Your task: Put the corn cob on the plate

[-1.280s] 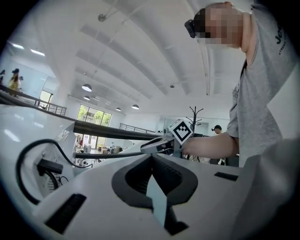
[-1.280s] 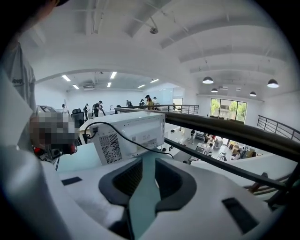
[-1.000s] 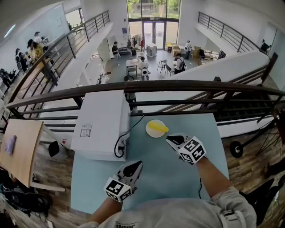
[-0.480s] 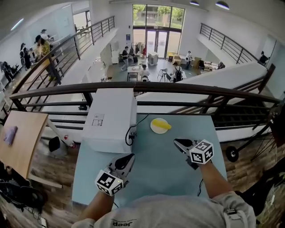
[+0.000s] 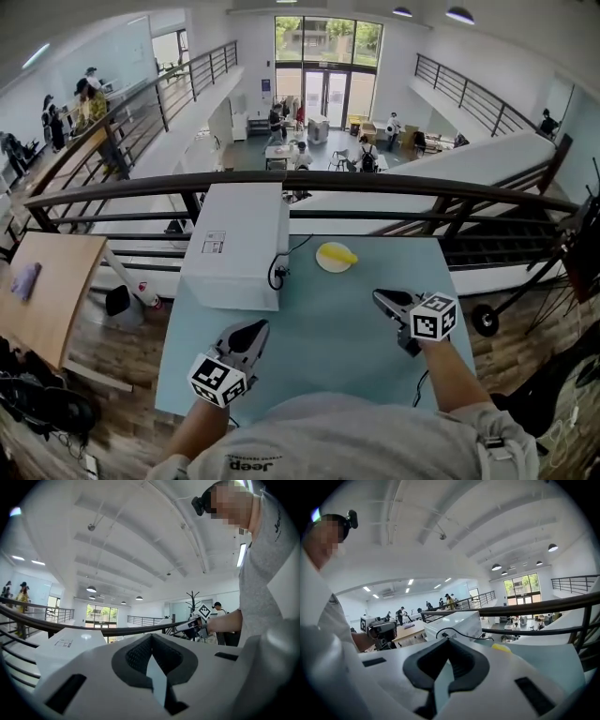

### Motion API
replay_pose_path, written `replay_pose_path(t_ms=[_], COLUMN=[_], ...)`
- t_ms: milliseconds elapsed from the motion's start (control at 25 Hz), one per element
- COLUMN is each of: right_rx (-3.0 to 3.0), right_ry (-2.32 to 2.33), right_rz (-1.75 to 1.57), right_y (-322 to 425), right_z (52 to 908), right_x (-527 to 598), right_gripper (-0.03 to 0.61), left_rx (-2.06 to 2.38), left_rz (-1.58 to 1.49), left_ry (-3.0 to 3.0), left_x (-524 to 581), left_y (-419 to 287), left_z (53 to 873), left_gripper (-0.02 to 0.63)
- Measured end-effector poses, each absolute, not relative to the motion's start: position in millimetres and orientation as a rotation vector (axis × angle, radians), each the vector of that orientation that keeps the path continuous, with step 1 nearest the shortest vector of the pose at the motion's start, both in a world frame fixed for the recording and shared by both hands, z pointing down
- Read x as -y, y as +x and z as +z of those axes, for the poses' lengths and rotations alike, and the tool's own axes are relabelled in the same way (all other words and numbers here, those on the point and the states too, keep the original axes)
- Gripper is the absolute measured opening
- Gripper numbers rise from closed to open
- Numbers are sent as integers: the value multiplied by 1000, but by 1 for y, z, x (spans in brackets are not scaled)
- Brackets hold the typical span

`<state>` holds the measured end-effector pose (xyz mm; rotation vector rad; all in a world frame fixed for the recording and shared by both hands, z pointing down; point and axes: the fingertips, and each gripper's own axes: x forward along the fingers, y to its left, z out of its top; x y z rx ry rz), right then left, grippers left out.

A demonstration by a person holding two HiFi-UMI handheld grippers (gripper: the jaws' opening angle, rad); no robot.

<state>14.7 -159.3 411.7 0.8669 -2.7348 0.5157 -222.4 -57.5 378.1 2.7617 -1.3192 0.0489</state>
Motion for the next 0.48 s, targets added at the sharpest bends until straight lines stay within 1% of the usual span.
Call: replay_pose_path(t_ms=[160, 480], right_rx=[2772, 2796], right_ry=[806, 654], right_rz=[534, 589], right_y=[44, 101], right_z=[418, 440], right_x=[132, 91], right_gripper=[17, 18], left_rx=[1411, 1450], left_rz=[21, -24], left_ry=[2694, 2574], left_x=[28, 9], left_y=[-196, -126], left_z=[373, 369], left_gripper=[12, 12])
